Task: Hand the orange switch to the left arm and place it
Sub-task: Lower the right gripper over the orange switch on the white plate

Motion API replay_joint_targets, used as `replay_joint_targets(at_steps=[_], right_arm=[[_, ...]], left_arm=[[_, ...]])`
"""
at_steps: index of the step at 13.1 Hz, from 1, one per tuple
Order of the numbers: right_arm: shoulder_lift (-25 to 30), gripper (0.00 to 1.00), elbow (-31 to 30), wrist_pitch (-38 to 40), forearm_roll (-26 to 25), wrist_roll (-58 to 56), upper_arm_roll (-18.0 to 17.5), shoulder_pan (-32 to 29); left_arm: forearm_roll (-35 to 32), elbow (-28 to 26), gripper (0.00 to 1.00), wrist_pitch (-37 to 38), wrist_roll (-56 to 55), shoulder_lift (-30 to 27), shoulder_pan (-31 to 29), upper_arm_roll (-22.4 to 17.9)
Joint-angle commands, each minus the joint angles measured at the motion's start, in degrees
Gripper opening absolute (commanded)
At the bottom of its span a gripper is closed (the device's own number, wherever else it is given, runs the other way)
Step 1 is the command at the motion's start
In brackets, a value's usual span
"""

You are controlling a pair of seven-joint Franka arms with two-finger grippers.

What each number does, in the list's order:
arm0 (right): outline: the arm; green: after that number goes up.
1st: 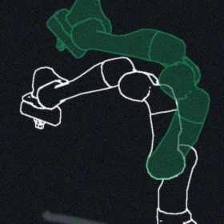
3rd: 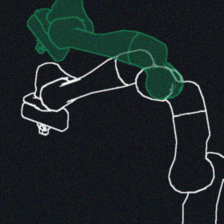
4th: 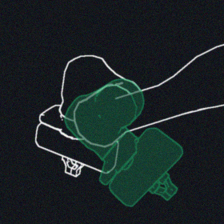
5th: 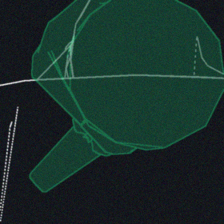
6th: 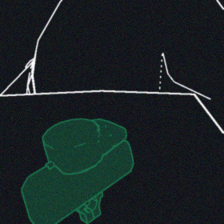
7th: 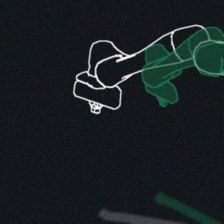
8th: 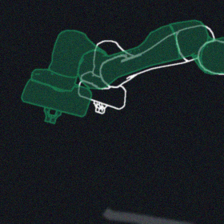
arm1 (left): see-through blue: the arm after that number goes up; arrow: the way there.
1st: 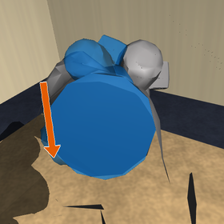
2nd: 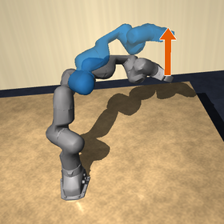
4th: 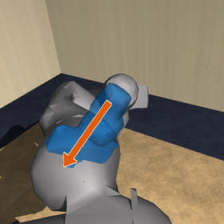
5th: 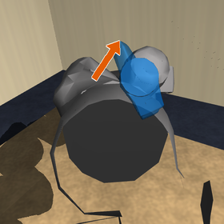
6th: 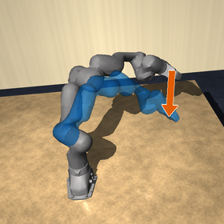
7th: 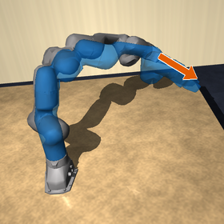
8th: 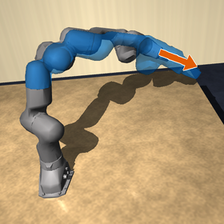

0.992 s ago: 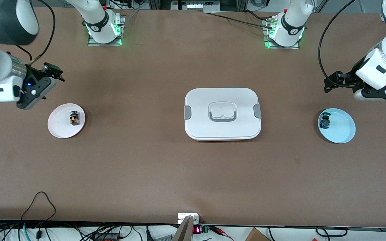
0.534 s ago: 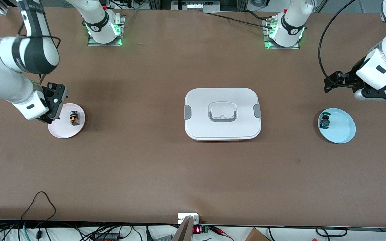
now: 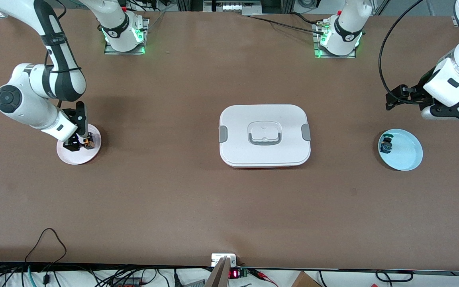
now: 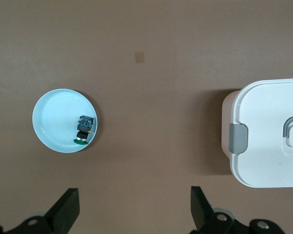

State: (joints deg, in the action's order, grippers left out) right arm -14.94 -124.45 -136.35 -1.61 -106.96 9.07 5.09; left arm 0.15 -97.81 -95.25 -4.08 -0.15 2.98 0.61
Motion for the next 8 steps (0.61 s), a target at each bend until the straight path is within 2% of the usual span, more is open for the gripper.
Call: replay_joint_targets(at_steps=[1, 8], right_arm=[[-2.0, 1.0, -0.3, -3.7, -0.3, -6.1, -0.5, -0.9], [-5.1, 1.0, -1.0, -6.2, 0.0, -9.3, -0.5, -2.5]], left_arm=[[0.6, 1.7, 1.0, 1.4, 1.1, 0.9, -0.3, -0.3], [0.6, 1.7, 1.0, 1.5, 1.1, 0.9, -0.3, -0.3]])
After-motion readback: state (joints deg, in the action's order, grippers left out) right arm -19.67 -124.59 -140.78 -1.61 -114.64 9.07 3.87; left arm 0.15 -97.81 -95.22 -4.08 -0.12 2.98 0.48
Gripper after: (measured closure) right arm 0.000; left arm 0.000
